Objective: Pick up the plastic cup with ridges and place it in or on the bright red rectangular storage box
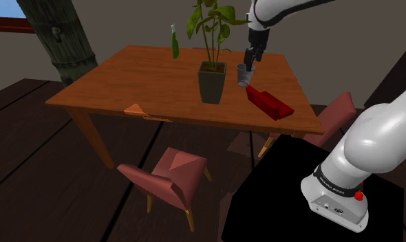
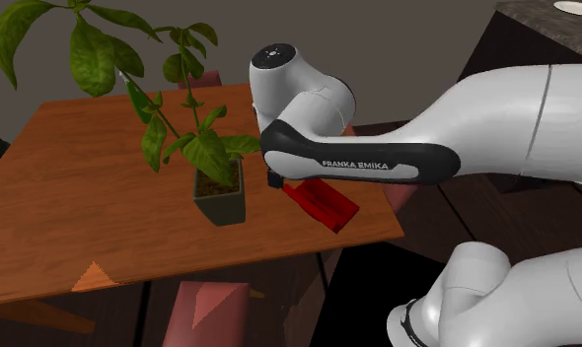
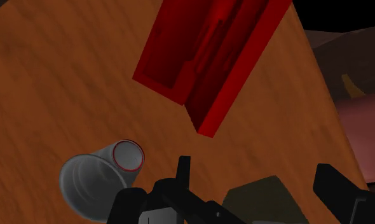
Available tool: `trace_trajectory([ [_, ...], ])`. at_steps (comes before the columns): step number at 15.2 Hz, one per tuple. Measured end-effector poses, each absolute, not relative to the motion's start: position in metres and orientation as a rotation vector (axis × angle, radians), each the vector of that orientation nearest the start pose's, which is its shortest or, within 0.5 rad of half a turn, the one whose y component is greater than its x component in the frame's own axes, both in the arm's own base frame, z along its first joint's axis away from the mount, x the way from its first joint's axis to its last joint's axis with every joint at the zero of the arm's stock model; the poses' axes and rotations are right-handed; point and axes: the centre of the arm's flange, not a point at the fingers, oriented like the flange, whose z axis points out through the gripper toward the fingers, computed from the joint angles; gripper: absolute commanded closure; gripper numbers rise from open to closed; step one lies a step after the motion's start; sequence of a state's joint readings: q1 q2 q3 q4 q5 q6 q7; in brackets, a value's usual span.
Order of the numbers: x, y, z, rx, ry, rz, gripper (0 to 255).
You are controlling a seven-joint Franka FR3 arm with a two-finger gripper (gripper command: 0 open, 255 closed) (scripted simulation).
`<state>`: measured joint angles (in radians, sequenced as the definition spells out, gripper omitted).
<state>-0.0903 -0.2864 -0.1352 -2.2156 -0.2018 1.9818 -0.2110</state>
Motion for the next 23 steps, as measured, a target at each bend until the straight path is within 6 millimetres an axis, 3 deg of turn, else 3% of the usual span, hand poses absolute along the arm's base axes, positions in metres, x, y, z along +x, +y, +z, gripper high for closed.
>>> trace_trajectory([
  [16, 0.581, -0.257, 0.401, -3.332, -0.1, 0.027, 0],
  [23, 0.594, -0.273, 0.366, -3.335, -0.101, 0.032, 0],
])
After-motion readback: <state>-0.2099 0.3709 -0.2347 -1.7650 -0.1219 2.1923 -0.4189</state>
